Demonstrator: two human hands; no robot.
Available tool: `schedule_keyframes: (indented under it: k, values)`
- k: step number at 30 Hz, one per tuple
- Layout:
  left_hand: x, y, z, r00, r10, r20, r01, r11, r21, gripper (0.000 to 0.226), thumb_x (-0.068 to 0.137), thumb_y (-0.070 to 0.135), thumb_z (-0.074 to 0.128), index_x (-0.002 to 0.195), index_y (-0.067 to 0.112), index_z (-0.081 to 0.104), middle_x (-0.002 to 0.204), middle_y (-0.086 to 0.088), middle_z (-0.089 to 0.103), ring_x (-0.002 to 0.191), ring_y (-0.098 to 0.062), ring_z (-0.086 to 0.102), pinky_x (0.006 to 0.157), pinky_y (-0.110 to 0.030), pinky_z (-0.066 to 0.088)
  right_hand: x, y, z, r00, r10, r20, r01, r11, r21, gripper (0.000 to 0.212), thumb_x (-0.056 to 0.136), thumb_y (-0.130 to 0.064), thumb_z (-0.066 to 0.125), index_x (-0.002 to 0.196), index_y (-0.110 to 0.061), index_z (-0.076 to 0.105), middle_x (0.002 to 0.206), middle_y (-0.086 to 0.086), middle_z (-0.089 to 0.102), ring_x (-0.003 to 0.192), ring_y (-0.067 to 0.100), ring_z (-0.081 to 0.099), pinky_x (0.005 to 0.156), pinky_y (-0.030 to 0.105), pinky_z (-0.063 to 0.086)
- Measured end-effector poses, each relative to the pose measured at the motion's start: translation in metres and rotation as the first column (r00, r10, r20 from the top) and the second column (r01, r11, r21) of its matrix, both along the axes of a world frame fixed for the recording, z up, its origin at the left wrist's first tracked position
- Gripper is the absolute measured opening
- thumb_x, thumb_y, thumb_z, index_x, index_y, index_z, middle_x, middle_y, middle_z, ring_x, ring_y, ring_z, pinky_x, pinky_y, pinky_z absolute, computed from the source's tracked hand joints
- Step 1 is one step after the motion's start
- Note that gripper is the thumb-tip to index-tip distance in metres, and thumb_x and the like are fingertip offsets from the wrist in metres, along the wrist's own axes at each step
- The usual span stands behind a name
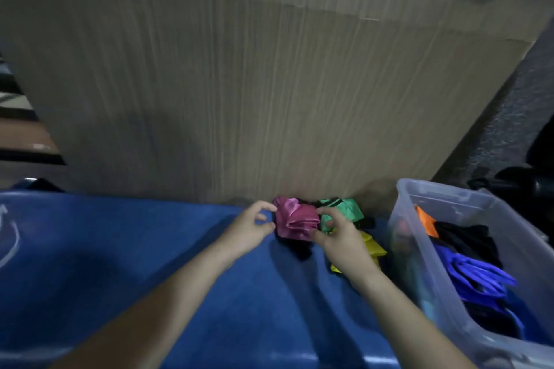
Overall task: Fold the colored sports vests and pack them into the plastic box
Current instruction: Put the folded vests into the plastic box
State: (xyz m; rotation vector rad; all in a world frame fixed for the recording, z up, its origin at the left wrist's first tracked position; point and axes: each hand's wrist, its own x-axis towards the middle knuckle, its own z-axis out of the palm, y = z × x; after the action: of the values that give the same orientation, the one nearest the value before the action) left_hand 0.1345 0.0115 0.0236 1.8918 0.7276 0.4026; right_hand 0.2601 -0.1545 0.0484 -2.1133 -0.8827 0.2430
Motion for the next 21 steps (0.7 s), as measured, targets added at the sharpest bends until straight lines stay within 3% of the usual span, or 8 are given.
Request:
schedule_keyframes:
  k: [2,5,7,9,13,17,19,21]
  values:
    - [0.012,0.006,-0.008,1.000,0.015,-0.001,-0.015,1.000,-0.017,0.031,0.094,0.016,0.063,0.121,0.030,0.060,0.118,-0.005,0.057,0.097,-0.008,0.055,0.080,-0.023,0.040,0.012,0.013,-0.019,1.000,-0.015,-0.023,0.015,1.000,0.013,0.046,0.071,-0.040,0.070,0.116,-0.034,0.062,0.094,-0.005,0.068,0.100,0.025,0.062,0.092,0.042,0.052]
    - [0.033,0.012,-0.014,1.000,0.020,0.006,-0.020,0.999,-0.047,0.036,0.095,0.018,0.064,0.129,0.028,0.057,0.115,-0.002,0.055,0.105,-0.013,0.056,0.086,-0.024,0.041,0.029,0.031,-0.043,0.997,-0.046,-0.064,0.047,0.999,0.017,0.057,0.065,-0.053,0.064,0.119,-0.034,0.060,0.096,-0.003,0.071,0.100,0.025,0.064,0.091,0.043,0.053]
    - [0.049,0.017,-0.019,1.000,0.014,-0.004,-0.014,0.998,-0.065,0.038,0.096,0.023,0.064,0.133,0.027,0.056,0.115,-0.005,0.060,0.102,-0.022,0.060,0.084,-0.026,0.042,0.034,0.039,-0.050,0.995,-0.051,-0.089,0.053,0.998,0.020,0.053,0.069,-0.048,0.066,0.120,-0.035,0.060,0.102,-0.008,0.072,0.105,0.021,0.064,0.095,0.043,0.052]
    - [0.063,0.021,-0.024,0.999,-0.002,-0.034,-0.001,0.997,-0.079,0.041,0.094,0.035,0.065,0.134,0.031,0.055,0.119,-0.004,0.067,0.112,-0.028,0.063,0.086,-0.027,0.045,0.035,0.044,-0.054,0.995,-0.055,-0.088,0.055,0.998,0.000,0.050,0.076,-0.038,0.068,0.125,-0.035,0.059,0.108,-0.006,0.071,0.110,0.020,0.062,0.099,0.042,0.050]
    - [0.081,0.025,-0.030,0.997,0.003,-0.081,-0.006,0.999,-0.039,0.047,0.089,0.045,0.069,0.133,0.035,0.055,0.122,0.011,0.065,0.113,-0.012,0.061,0.101,-0.031,0.048,0.036,0.058,-0.060,0.993,-0.057,-0.102,0.054,0.998,-0.033,0.046,0.087,-0.023,0.068,0.132,-0.029,0.058,0.111,-0.002,0.069,0.111,0.019,0.061,0.098,0.031,0.047]
    - [0.083,0.020,-0.031,0.997,-0.010,-0.083,0.008,0.999,-0.032,0.034,0.088,0.032,0.070,0.116,0.044,0.057,0.108,0.019,0.066,0.099,-0.006,0.064,0.070,-0.012,0.048,0.038,0.063,-0.065,0.993,-0.053,-0.104,0.046,0.996,-0.075,0.039,0.088,-0.027,0.067,0.127,-0.031,0.061,0.102,-0.001,0.073,0.101,0.019,0.065,0.090,0.030,0.050]
    - [0.079,0.017,-0.032,0.998,-0.018,-0.062,0.013,0.998,-0.068,0.035,0.086,0.026,0.071,0.114,0.041,0.057,0.106,0.015,0.068,0.095,-0.008,0.066,0.072,-0.018,0.054,0.037,0.059,-0.065,0.989,-0.040,-0.140,0.028,0.996,-0.085,0.033,0.086,-0.023,0.068,0.119,-0.029,0.065,0.094,-0.007,0.074,0.091,0.011,0.068,0.085,0.024,0.053]
    - [0.073,0.011,-0.033,0.999,-0.026,-0.027,0.023,0.992,-0.128,0.039,0.080,0.023,0.072,0.112,0.040,0.058,0.101,0.009,0.069,0.092,-0.012,0.068,0.083,-0.033,0.058,0.034,0.053,-0.065,0.988,-0.043,-0.150,0.031,0.996,-0.083,0.032,0.082,-0.023,0.071,0.112,-0.030,0.066,0.088,-0.009,0.074,0.088,0.009,0.070,0.084,0.029,0.055]
